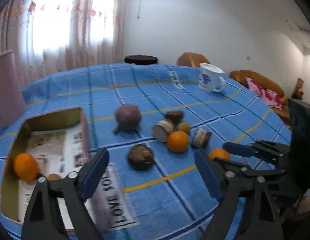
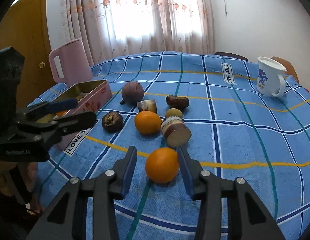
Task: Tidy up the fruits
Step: 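Move the right gripper to a small orange and close on it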
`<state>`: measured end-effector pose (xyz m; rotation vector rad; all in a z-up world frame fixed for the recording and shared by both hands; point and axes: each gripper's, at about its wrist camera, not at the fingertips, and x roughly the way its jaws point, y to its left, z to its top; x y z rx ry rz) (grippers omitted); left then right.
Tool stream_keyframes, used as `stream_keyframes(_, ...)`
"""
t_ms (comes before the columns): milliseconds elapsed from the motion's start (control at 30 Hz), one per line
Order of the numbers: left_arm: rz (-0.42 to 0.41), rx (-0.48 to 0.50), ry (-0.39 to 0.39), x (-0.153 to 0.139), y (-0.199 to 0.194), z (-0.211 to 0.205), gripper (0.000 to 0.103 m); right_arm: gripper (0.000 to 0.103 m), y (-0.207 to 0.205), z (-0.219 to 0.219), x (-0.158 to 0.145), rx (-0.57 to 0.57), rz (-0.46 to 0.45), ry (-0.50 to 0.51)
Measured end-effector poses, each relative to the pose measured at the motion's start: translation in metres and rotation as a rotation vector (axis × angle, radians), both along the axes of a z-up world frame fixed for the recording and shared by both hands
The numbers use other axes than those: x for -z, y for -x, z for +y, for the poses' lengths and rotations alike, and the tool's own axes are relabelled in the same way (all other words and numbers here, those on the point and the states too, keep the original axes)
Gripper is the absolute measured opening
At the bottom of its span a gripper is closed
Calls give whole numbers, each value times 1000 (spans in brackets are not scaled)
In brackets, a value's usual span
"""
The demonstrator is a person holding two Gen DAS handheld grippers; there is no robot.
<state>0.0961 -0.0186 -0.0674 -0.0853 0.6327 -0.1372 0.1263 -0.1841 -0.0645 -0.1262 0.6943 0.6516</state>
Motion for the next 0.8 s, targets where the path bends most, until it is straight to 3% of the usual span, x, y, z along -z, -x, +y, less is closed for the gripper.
stream_keyframes(200,64,10,-9,14,-10,0,85,44,1,-2,1,8,2,-6)
stream_keyframes(367,70,-21,-63,12,-6,8,83,44,2,1,2,10,-11,12)
stream_keyframes(633,55,-48,-42,4,-5,38,82,44,3,1,2,11,-17,22)
stream_keyframes(733,63,-80,-84,5,-5,46,82,44,1,-1,2,12,-9,14)
stream_keyframes(800,60,-93,-70,6,-4,49,83,44,1,-1,3,18,-9,17)
